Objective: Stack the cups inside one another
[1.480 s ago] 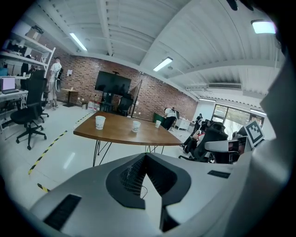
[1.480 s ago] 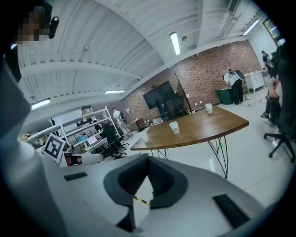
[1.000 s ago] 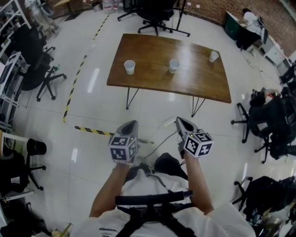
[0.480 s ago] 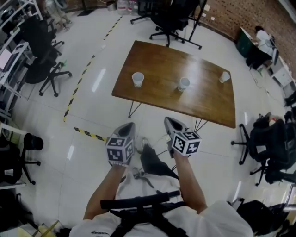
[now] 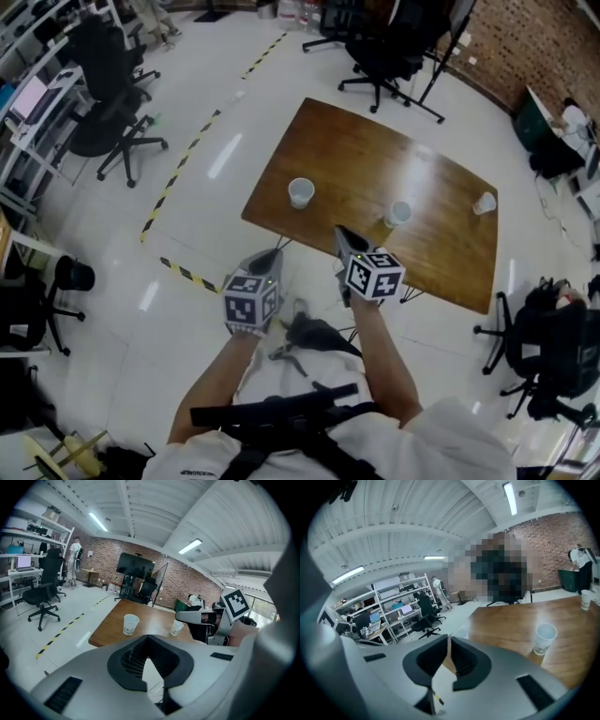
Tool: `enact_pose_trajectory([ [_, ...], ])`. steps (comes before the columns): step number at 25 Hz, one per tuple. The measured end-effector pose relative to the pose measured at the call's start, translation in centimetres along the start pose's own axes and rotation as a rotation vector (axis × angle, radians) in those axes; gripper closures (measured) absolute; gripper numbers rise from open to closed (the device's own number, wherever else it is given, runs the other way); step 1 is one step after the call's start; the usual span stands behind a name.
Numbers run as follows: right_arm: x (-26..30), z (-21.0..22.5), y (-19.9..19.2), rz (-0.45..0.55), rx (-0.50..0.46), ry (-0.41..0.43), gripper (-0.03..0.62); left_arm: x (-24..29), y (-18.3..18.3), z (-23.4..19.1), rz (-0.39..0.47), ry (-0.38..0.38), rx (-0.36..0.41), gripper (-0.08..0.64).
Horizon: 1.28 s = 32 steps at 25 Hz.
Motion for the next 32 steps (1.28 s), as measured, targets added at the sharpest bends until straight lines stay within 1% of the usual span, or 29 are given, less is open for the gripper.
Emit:
enact_pose_trajectory([
  [1,1.1,0.3,0.2,-0.010,-0.005,0.002,0.523,0.5,0.2,-0.3,0.000,0.005,-0.006,0.568],
  [2,2.2,0.6,0.4,-0.020,-0.010,0.004,0.457,1.0,0.4,-0.7,-0.001,0.010,-0.012,0.568],
  [3,3.3,0.8,0.6,-0.030,-0.016,0.008,0.440,1.5,0.6,-1.0,-0.002,0.014,-0.019,0.568],
  [8,8.2,2.2,1.1,-0.082,-0.049,0.025,0.440,3.8,1.1,-2.2,-0.012,0.026,-0.062,0.568],
  [17,15.4,5.2,0.3,-0.193,-0.063,0.045,0.440,8.1,2.2,-3.5,-0.023,0.069,-0.099,0.568],
  [24,19.3,5.7,-0.7,-0.261,-0.086,0.074,0.442,10.2,2.8,-4.9,-0.016,0.098,-0.127,0.568],
  [28,20.6,6.0,-1.3,-0.295,-0.099,0.082,0.446,10.4,3.0,-5.4,-0.012,0.118,-0.137,0.568],
  [29,20.9,6.0,-1.4,-0.302,-0.098,0.086,0.463,10.4,3.0,-5.6,-0.011,0.123,-0.140,0.568],
  [32,21.4,5.9,-2.0,-0.322,-0.104,0.092,0.479,9.9,2.8,-6.2,-0.009,0.138,-0.151,0.568],
])
Point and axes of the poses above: the fingertips, and each gripper's own axes: x forward along the fingers, z to its right, y out of its top, the point moved 1 cm from there along -x, backward along the fingers, and after that the axes turned 2 degrees about z, right-handed, at the moved point
